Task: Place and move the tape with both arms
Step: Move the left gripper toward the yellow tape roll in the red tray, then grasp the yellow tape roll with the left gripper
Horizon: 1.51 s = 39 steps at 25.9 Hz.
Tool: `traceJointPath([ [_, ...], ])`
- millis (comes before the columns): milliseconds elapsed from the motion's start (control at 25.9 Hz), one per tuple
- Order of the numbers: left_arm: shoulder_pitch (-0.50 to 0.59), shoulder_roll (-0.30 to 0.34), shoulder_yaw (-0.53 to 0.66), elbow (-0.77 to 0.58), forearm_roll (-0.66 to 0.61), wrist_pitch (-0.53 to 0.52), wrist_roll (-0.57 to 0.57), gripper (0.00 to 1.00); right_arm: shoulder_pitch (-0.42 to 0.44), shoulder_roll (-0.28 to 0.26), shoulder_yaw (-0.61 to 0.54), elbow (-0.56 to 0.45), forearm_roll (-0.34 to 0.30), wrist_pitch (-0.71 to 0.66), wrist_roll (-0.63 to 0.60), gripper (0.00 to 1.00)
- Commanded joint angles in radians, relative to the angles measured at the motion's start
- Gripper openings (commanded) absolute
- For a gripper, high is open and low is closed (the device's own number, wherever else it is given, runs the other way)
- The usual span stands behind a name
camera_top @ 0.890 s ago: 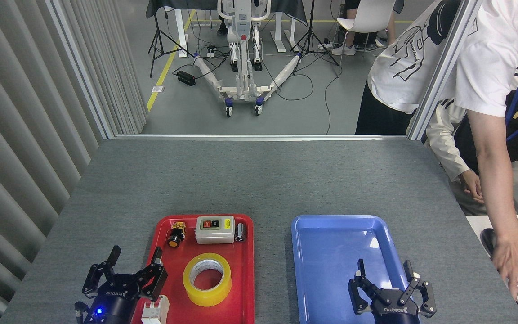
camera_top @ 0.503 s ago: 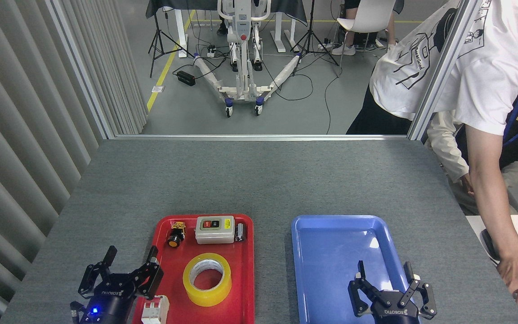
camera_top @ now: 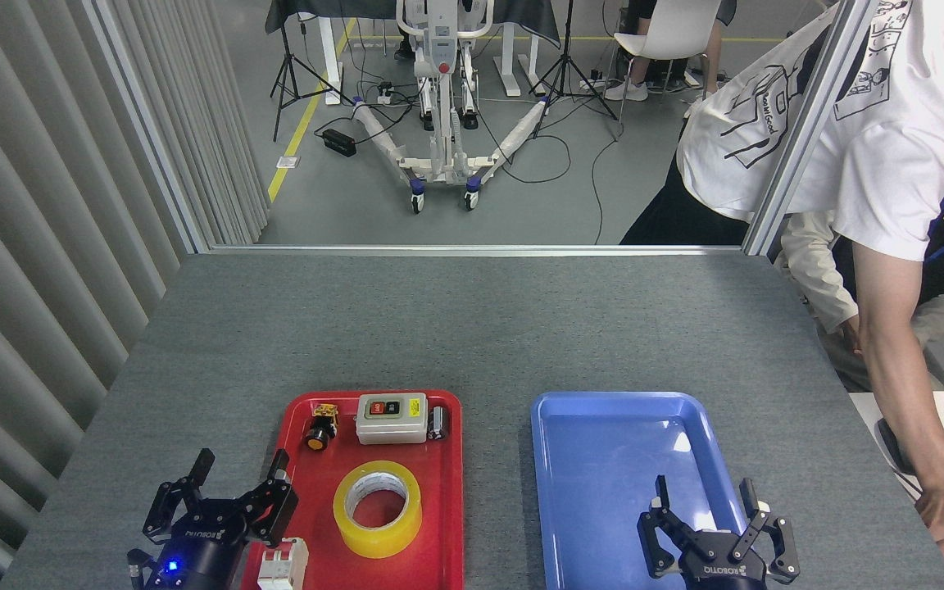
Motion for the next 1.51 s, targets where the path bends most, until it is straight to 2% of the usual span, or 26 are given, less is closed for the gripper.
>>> traceJointPath([
  [0, 0.0, -0.001, 0.0, -0.002, 0.0, -0.001, 0.0, 1.0, 0.009, 0.0, -0.018, 0.0, 0.0, -0.016, 0.0, 1.0],
  [193, -0.02, 0.004, -0.013, -0.001, 0.002, -0.015, -0.012, 1.0, 0.012, 0.0, -0.02, 0.0, 0.0, -0.019, -0.001, 1.0],
  [271, -0.063, 0.007, -0.046, -0.007, 0.005, -0.015, -0.077, 1.0, 0.012, 0.0, -0.02, 0.0, 0.0, -0.019, -0.001, 1.0],
  [387, -0.143, 0.044, -0.095, -0.028, 0.006, -0.009, -0.317, 1.0, 0.012, -0.002, -0.023, 0.0, 0.0, -0.019, -0.001, 1.0],
  [503, -0.183, 0.055, -0.099, -0.03, 0.008, -0.006, -0.563, 1.0, 0.014, -0.002, -0.029, 0.0, -0.002, -0.019, -0.001, 1.0],
  [657, -0.192, 0.042, -0.12, -0.067, 0.008, -0.004, -0.742, 1.0, 0.017, -0.002, -0.032, 0.0, -0.006, -0.021, -0.011, 1.0],
  [812, -0.204, 0.012, -0.177, -0.061, 0.015, -0.004, -0.798, 1.0, 0.018, 0.0, -0.034, -0.001, -0.043, -0.021, -0.018, 0.99],
  [1006, -0.279, -0.025, -0.215, 0.081, 0.015, -0.002, -0.83, 1.0, 0.02, -0.002, -0.035, -0.001, -0.058, -0.039, -0.024, 0.99],
  [1160, -0.318, -0.033, -0.215, 0.147, 0.015, -0.001, -0.923, 0.99, 0.02, 0.002, -0.035, -0.001, -0.092, -0.048, -0.024, 0.99],
  [1238, -0.319, -0.033, -0.215, 0.156, 0.014, -0.001, -0.937, 0.95, 0.02, 0.002, -0.035, -0.001, -0.095, -0.048, -0.024, 0.99],
  [1315, -0.321, -0.031, -0.217, 0.17, 0.014, -0.002, -0.94, 0.85, 0.02, 0.002, -0.034, -0.001, -0.094, -0.05, -0.04, 0.99],
  [1431, -0.324, -0.033, -0.217, 0.197, 0.006, -0.002, -0.945, 0.82, 0.02, 0.002, -0.034, -0.001, -0.094, -0.05, -0.057, 1.0],
  [1470, -0.324, -0.033, -0.215, 0.202, 0.002, -0.002, -0.952, 0.77, 0.02, 0.002, -0.034, -0.001, -0.094, -0.05, -0.057, 1.0],
])
